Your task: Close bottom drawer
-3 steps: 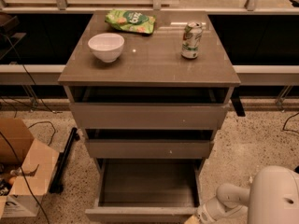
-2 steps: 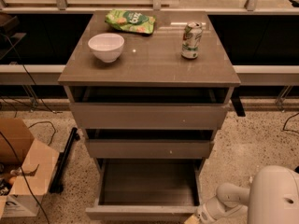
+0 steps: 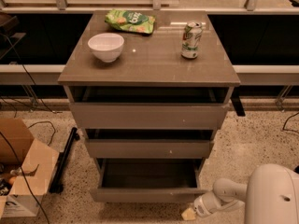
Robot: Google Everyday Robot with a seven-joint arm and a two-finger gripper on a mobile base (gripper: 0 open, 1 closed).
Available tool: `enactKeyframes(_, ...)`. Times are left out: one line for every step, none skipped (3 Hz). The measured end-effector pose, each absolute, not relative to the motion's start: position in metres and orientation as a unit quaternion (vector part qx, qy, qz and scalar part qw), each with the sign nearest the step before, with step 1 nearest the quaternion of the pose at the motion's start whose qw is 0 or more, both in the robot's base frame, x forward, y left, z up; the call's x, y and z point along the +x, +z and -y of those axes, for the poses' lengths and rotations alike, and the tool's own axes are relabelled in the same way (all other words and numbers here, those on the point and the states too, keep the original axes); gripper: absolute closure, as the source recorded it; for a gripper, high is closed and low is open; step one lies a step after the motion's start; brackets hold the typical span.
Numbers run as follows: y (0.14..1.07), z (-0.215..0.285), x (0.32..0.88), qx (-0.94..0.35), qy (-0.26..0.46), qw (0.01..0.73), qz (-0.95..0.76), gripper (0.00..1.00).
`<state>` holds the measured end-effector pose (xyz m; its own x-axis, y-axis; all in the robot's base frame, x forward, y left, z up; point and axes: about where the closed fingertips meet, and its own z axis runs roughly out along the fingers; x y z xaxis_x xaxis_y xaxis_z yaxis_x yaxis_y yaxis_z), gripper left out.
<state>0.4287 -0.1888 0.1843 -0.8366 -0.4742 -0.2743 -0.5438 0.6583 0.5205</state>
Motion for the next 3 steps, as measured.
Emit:
enactKeyframes(0.187,0.179,0.442,-0.286,0.291,0.092,-0.908,1.0)
enactKeyframes(0.187,0.163,0.482,-0.304,0.261,0.147,-0.905,1.0)
enactKeyframes(0.186,0.153,0.525,-0.309,0.231,0.185,-0.904,1.0)
